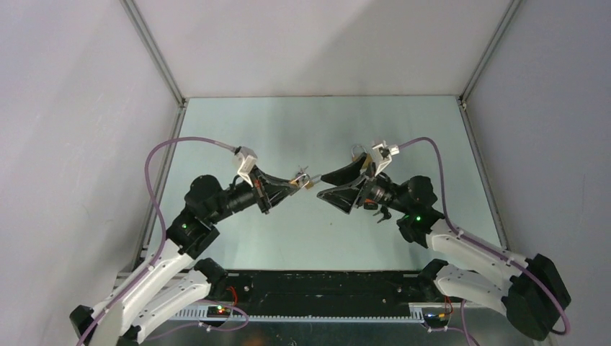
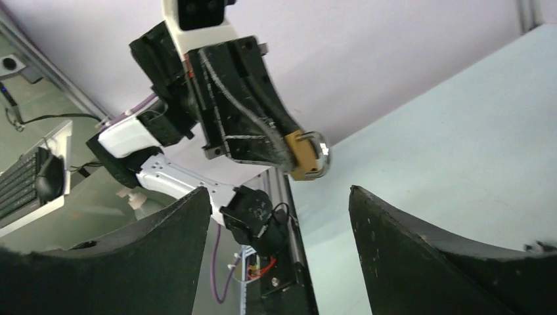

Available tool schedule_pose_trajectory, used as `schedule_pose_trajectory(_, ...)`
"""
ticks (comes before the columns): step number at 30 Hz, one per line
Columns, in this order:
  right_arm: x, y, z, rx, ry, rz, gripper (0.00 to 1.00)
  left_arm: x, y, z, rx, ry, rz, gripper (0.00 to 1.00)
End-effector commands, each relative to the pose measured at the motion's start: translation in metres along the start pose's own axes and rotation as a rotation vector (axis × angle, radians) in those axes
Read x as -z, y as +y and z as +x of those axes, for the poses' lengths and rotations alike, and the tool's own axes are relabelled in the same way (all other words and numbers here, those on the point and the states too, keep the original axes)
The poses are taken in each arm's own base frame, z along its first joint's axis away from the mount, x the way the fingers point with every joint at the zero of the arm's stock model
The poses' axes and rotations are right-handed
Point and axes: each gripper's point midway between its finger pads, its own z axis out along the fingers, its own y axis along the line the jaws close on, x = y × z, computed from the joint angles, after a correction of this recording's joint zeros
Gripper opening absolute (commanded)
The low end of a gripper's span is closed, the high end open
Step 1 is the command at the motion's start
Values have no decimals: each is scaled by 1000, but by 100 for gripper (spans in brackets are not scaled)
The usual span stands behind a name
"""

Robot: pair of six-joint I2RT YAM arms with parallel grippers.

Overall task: Lock with the key
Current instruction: Lock the lock.

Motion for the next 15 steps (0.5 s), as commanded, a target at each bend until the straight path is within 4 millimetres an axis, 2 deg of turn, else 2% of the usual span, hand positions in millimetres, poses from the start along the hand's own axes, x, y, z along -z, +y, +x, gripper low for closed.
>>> schedule_pose_trajectory(1,19,-11,9,18,94,50,80,14,-16,-3,-108,41,68,0)
schedule_pose_trajectory(8,24,-6,30,95,232,-9,71,23,-49,11,-108,149,265,0)
schedule_pose_trajectory(11,18,0,39,154,287,-31,65,23,-54,16,-96,181,300,0)
schedule_pose_trajectory(15,14,7,37,167,295,-52,54,23,-56,19,-96,201,323,0)
